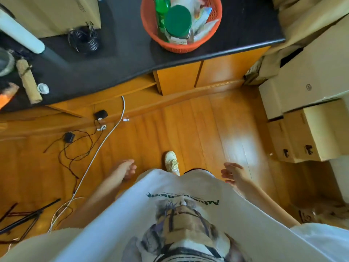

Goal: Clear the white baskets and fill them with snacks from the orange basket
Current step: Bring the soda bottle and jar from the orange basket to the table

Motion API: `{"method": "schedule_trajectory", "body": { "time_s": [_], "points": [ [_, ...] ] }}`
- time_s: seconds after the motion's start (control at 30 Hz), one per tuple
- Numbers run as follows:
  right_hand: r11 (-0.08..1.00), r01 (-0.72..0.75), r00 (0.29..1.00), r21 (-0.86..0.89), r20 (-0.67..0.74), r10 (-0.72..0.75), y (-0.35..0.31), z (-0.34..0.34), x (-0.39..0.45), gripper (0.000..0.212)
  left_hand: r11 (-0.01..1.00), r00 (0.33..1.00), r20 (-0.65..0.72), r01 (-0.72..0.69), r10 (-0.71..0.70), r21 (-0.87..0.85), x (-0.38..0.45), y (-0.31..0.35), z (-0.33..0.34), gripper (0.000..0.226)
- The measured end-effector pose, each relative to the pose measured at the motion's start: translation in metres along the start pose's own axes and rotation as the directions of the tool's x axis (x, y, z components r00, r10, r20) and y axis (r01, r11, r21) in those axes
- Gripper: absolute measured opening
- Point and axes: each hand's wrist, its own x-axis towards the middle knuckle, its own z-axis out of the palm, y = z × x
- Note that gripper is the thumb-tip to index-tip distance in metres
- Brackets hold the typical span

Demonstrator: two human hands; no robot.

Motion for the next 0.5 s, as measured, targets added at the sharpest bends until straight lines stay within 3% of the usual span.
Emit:
{"method": "schedule_trajectory", "body": {
  "time_s": [0.17, 0.3, 0.5],
  "points": [
    [0.993, -0.104, 0.992, 0.055, -0.067, 0.108, -0.046, -0.012, 0.025, 0.012, 0.993, 0.992, 0.045, -0.114, 0.115, -0.022, 0.033, 0.122, 0.043, 0.010],
    [0.984, -0.154, 0.984, 0.089, -0.072, 0.161, -0.100, -0.016, 0.053, 0.010, 0.987, 0.978, 0.131, -0.163, 0.162, -0.005, 0.050, 0.189, 0.078, 0.015],
    [0.985, -0.170, 0.984, -0.019, -0.066, 0.168, -0.233, -0.016, 0.098, 0.013, 0.992, 0.997, 0.030, -0.065, 0.068, -0.112, 0.069, 0.248, 0.096, 0.011]
  ]
}}
